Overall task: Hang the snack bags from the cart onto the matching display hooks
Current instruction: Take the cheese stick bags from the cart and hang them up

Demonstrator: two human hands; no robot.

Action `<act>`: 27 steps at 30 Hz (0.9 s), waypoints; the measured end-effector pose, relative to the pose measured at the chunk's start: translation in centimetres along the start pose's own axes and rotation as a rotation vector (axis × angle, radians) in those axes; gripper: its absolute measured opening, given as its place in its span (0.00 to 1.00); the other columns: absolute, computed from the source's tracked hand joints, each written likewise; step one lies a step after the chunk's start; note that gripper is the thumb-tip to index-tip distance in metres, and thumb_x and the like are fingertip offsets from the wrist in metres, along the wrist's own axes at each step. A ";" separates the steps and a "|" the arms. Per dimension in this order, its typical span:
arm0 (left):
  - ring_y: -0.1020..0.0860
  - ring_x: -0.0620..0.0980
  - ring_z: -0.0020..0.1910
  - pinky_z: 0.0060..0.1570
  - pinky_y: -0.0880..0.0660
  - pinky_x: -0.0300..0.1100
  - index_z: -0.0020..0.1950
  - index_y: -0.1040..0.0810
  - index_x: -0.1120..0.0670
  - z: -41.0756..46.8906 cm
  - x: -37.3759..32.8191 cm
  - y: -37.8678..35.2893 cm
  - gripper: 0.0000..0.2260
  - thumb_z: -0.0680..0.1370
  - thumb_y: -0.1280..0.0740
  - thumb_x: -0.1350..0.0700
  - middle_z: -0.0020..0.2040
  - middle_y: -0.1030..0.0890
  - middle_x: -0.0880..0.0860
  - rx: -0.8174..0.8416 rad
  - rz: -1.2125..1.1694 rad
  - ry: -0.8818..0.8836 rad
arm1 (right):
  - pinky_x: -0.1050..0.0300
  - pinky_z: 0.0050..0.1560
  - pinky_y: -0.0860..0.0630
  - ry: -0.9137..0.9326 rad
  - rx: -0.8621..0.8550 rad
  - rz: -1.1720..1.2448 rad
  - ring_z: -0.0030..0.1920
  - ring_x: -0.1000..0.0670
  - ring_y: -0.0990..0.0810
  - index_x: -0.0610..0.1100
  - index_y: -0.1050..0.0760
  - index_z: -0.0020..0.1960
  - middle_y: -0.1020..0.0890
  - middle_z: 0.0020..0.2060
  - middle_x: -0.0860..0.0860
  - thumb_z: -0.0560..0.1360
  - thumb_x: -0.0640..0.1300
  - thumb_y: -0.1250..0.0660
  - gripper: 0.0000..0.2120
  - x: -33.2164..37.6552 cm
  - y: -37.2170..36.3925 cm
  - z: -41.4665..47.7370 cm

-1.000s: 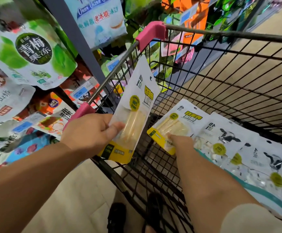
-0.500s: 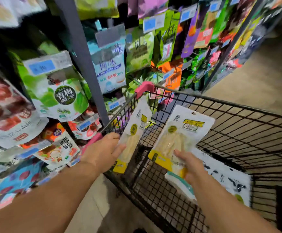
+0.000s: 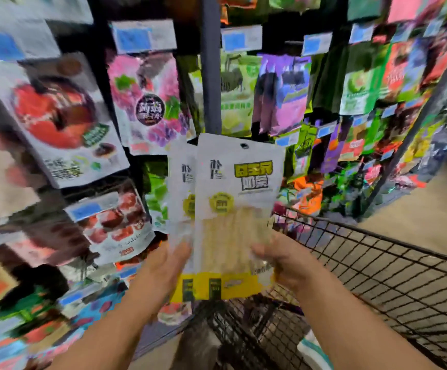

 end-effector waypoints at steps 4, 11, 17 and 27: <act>0.24 0.47 0.60 0.62 0.30 0.47 0.65 0.24 0.46 -2.2 2.4 6.7 0.28 0.72 0.46 0.33 0.60 0.21 0.47 -0.070 0.123 0.036 | 0.43 0.55 0.21 -0.021 0.228 0.005 0.49 0.41 0.16 0.38 0.20 0.57 0.16 0.51 0.39 0.61 0.40 0.20 0.26 0.4 -8.1 1.1; 0.25 0.51 0.61 0.53 0.31 0.43 0.62 0.25 0.52 -7.8 6.3 17.3 0.18 0.83 0.48 0.45 0.60 0.23 0.52 -0.378 0.049 0.065 | 0.48 0.55 0.20 0.067 0.193 -0.199 0.49 0.44 0.15 0.40 0.17 0.53 0.14 0.47 0.42 0.63 0.35 0.24 0.18 0.5 -21.5 0.1; 0.32 0.51 0.71 0.64 0.35 0.42 0.73 0.33 0.49 -15.1 8.1 26.3 0.23 0.82 0.50 0.43 0.71 0.30 0.50 -0.655 -0.046 0.087 | 0.48 0.46 0.17 0.128 0.249 -0.194 0.41 0.43 0.14 0.39 0.16 0.44 0.14 0.42 0.39 0.57 0.35 0.27 0.14 -2.3 -34.1 -0.8; 0.28 0.41 0.63 0.63 0.33 0.46 0.64 0.32 0.35 -25.8 12.2 43.1 0.31 0.63 0.45 0.28 0.67 0.29 0.44 -0.915 -0.214 -0.020 | 0.43 0.48 0.19 0.163 0.382 -0.270 0.41 0.38 0.15 0.35 0.15 0.42 0.15 0.40 0.36 0.52 0.39 0.22 0.19 -8.7 -55.2 -0.9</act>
Point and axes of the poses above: each hand's wrist, its own z-axis towards the middle knuckle, its own y-axis out of the back of the hand, x = y × z, the point moved 2 cm from there along z, towards the middle knuckle
